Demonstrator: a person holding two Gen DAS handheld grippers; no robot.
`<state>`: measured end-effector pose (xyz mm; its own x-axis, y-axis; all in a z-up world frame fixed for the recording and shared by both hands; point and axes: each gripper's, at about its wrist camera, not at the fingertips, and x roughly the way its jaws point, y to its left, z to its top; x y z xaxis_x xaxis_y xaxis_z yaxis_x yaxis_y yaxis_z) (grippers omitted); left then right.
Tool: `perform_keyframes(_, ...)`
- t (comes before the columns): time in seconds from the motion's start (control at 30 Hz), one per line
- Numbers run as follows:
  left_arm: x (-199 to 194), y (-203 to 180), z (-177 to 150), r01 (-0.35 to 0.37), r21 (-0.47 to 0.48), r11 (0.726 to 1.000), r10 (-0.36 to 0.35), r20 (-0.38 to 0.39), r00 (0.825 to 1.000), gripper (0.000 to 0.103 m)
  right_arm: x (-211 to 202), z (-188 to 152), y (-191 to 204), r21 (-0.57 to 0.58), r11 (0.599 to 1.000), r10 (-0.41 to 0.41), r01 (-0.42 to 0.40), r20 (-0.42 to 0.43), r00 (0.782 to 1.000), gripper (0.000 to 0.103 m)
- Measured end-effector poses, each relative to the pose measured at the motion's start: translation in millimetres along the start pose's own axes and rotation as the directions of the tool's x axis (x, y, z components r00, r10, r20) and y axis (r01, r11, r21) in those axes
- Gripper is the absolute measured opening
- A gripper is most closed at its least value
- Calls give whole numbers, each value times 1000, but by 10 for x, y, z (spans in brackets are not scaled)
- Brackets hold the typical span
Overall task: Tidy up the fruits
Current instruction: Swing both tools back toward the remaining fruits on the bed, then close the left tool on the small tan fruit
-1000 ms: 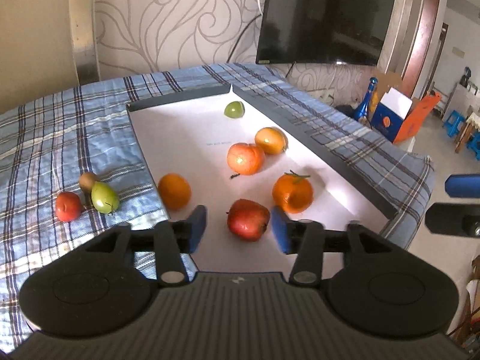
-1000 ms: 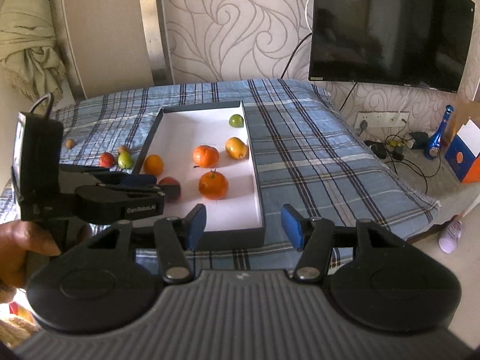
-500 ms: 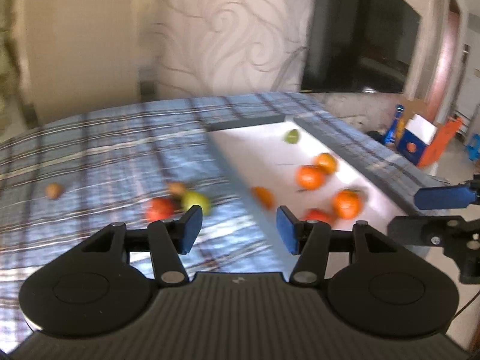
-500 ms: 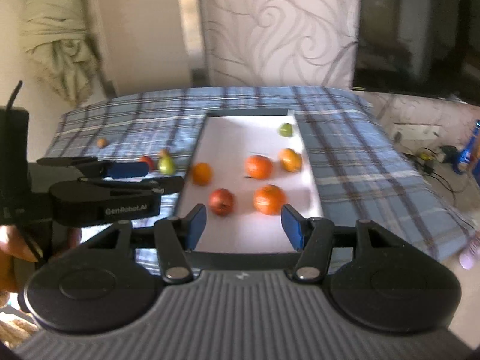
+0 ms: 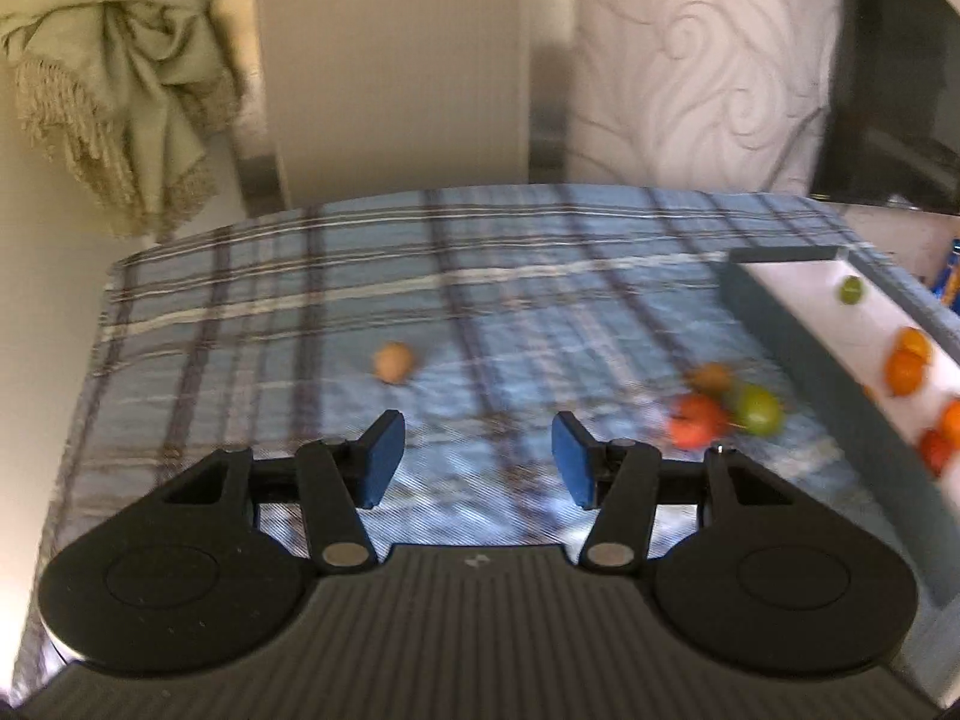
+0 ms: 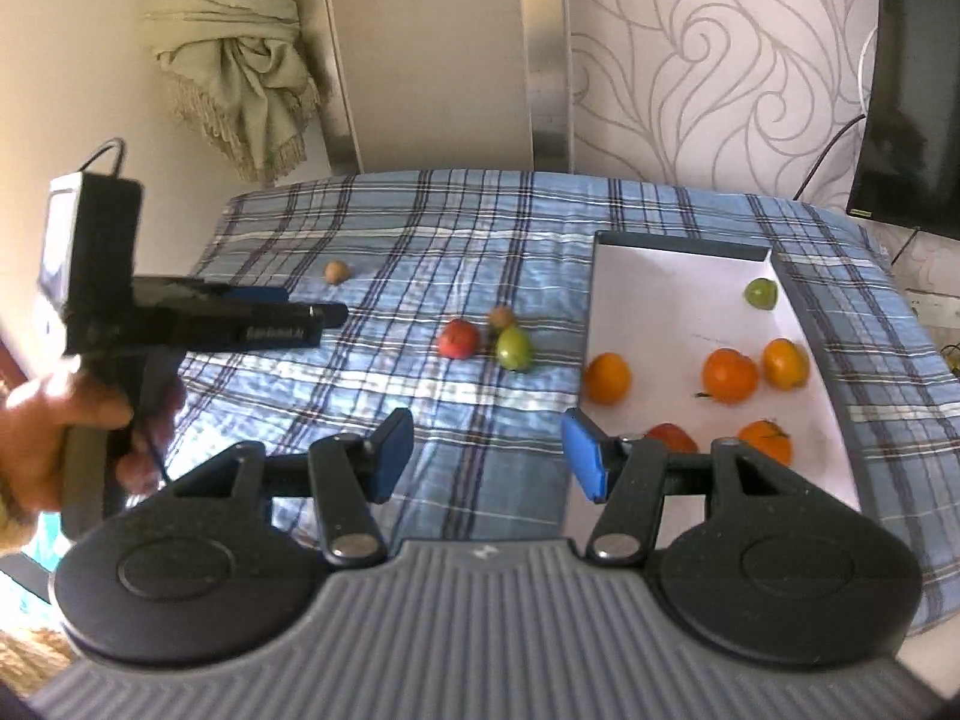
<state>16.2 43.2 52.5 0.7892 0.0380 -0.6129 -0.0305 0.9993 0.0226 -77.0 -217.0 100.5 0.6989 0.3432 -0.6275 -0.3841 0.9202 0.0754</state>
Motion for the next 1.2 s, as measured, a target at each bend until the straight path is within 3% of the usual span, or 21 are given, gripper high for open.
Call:
perform_keyframes(0.27, 620, 365, 189, -33, 2, 999, 34, -22, 999, 58, 146, 45, 222, -36, 998, -47, 46, -10, 999, 56)
perform_keyframes(0.53, 992, 446, 236, 15, 21, 1000, -14, -52, 999, 37, 285, 73, 363, -39, 995, -96, 94, -51, 994, 53)
perform_keyframes(0.63, 1023, 408, 238, 38, 37, 999, -37, -45, 998, 28, 419, 108, 372, -39, 994, -105, 103, -56, 993, 48)
perform_keyframes(0.83, 990, 403, 229, 53, 59, 997, -51, -47, 998, 25, 823, 224, 321, -34, 987, -158, 156, -73, 985, 33)
perform_keyframes(1.0, 740, 560, 115, 76, 16, 997, -76, -46, 996, 25, 1135, 336, 234, -4, 979, -202, 202, -99, 974, 33)
perform_keyframes(1.2, 417, 672, -34, 101, -8, 995, -101, -35, 994, 25, 1471, 380, 241, -49, 968, -249, 245, -139, 959, 33)
